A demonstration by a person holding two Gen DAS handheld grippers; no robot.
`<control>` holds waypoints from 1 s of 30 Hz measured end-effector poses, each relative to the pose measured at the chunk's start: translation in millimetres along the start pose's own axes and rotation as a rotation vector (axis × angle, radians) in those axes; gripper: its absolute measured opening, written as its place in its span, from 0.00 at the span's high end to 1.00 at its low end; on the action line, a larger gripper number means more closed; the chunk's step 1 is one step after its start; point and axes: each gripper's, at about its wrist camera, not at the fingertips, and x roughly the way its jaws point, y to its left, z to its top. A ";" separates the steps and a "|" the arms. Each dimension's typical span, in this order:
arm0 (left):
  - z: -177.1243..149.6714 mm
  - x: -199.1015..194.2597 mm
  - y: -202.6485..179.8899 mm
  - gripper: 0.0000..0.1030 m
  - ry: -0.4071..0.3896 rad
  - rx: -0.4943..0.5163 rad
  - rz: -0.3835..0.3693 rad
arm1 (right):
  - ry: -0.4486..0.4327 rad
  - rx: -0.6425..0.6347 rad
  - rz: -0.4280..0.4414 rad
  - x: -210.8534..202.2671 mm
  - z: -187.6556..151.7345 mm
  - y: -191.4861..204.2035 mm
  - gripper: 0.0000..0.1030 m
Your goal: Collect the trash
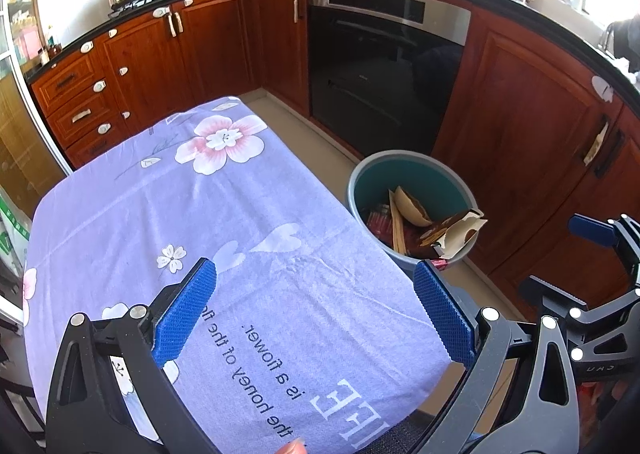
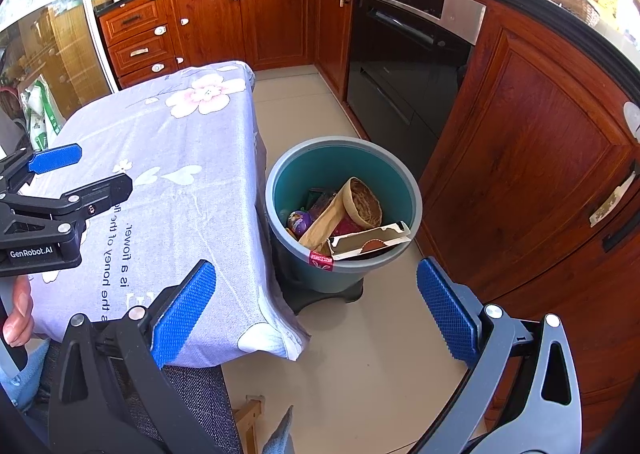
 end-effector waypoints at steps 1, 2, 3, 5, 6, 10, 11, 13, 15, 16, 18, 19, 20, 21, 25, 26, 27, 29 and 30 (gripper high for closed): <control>-0.1 0.4 0.1 0.04 0.001 -0.001 0.000 | 0.000 -0.001 0.000 -0.1 0.1 0.0 0.06; -0.2 0.7 0.1 0.04 0.002 0.000 0.001 | 0.001 -0.001 -0.001 0.0 0.6 -0.2 0.06; -0.1 1.1 -0.3 0.04 0.002 0.000 0.001 | 0.001 0.000 -0.001 0.2 0.8 -0.4 0.06; 0.0 1.1 -0.4 0.04 0.002 -0.001 0.002 | 0.003 0.001 0.001 0.5 1.2 -1.0 0.06; -0.2 1.2 -0.3 0.04 0.002 -0.001 0.002 | 0.003 0.000 0.000 0.5 1.3 -1.3 0.06; -0.1 1.3 0.2 0.04 0.003 -0.001 0.002 | 0.004 -0.002 0.000 0.5 1.7 -1.0 0.06; -0.2 1.6 0.2 0.04 0.004 -0.001 0.002 | 0.004 -0.003 0.000 0.5 1.8 -1.0 0.06; -0.9 2.8 -0.2 0.04 0.005 0.001 0.003 | 0.003 -0.002 -0.001 0.4 1.4 -0.9 0.06; -1.2 3.8 -0.8 0.04 0.007 0.001 0.003 | 0.004 -0.002 0.000 0.4 1.5 -0.9 0.06; -1.6 4.2 -0.9 0.04 0.008 0.002 0.003 | 0.003 -0.002 -0.001 0.2 1.3 -0.8 0.06; -1.5 4.2 -1.2 0.04 0.008 0.002 0.003 | 0.003 -0.003 -0.001 1.0 1.8 -1.1 0.06; -1.8 4.3 -1.2 0.04 0.008 0.002 0.003 | 0.004 -0.003 -0.002 1.2 2.0 -1.2 0.06; -2.1 4.3 -1.0 0.04 0.008 0.002 0.003 | 0.003 -0.003 -0.002 1.1 1.9 -1.0 0.06; -1.7 4.3 -1.2 0.04 0.007 0.002 0.003 | 0.003 -0.003 -0.002 1.1 2.2 -1.3 0.06; -2.5 4.4 -1.0 0.04 0.006 0.002 0.003 | 0.003 -0.006 -0.003 1.0 2.0 -1.0 0.06; -2.5 4.4 -1.0 0.04 0.006 0.003 0.002 | 0.003 -0.006 -0.003 0.8 1.9 -0.8 0.06; -2.7 4.5 -1.0 0.04 0.007 0.003 0.002 | 0.004 -0.007 -0.003 1.0 1.5 -0.6 0.06; -3.6 4.5 -1.0 0.04 0.006 0.004 0.002 | 0.005 -0.008 -0.005 1.3 1.4 -0.8 0.06; -3.0 4.5 -1.2 0.04 0.007 0.004 0.002 | 0.005 -0.008 -0.005 1.5 1.5 -0.6 0.06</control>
